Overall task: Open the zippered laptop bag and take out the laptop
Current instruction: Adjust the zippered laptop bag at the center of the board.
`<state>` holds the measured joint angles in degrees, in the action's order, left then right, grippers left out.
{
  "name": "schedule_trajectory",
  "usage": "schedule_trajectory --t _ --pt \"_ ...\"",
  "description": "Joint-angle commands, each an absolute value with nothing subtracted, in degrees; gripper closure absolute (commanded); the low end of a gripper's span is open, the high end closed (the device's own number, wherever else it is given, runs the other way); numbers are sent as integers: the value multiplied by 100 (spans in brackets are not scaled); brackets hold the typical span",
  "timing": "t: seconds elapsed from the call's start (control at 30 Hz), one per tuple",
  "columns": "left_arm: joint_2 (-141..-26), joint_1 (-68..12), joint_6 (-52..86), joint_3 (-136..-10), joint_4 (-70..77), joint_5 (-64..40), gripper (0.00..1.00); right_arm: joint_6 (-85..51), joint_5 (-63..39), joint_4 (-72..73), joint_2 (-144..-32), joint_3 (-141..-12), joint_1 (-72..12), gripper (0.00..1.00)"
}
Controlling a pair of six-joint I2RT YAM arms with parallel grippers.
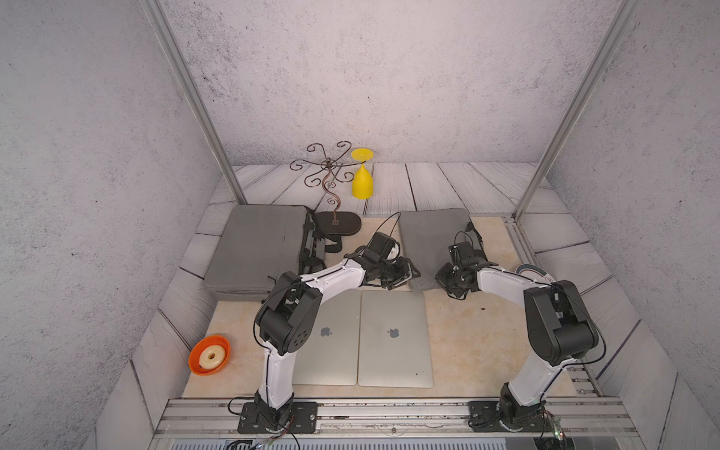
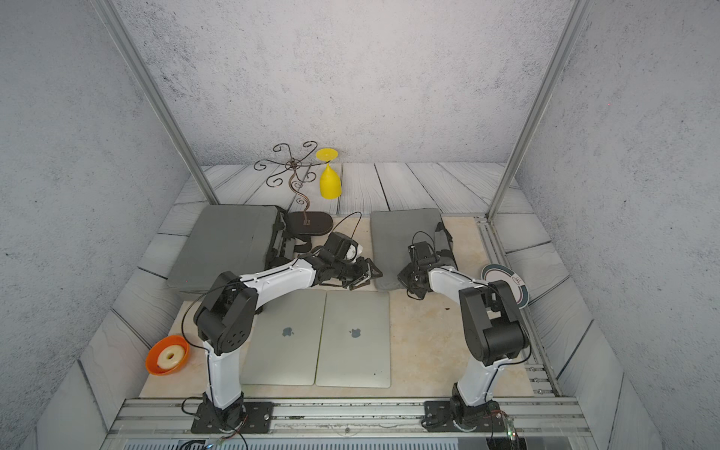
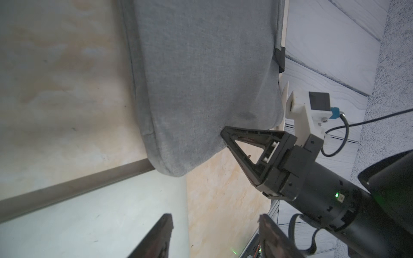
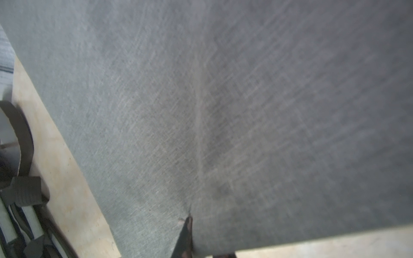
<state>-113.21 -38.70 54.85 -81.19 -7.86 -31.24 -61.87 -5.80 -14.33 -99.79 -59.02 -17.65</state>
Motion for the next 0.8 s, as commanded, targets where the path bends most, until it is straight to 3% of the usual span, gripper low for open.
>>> schedule_trajectory --t 0.0,0.33,0.53,0.77 --pt "-11292 -3832 5318 -8231 -1052 -3034 36 -6270 -655 -1586 -9910 -5869 -1995 81" --pt "-11730 -3745 5316 -8410 -1342 -2819 35 -6142 -631 -1668 -9879 -6152 -2069 72" --pt "-11824 -3622 5256 -8512 -1456 -2686 35 -5654 -420 -2201 -9466 -6085 -2001 49" --pt "-12125 -3715 5462 -8769 -1512 -2750 36 -4124 65 -3063 -8757 -6159 -1301 32"
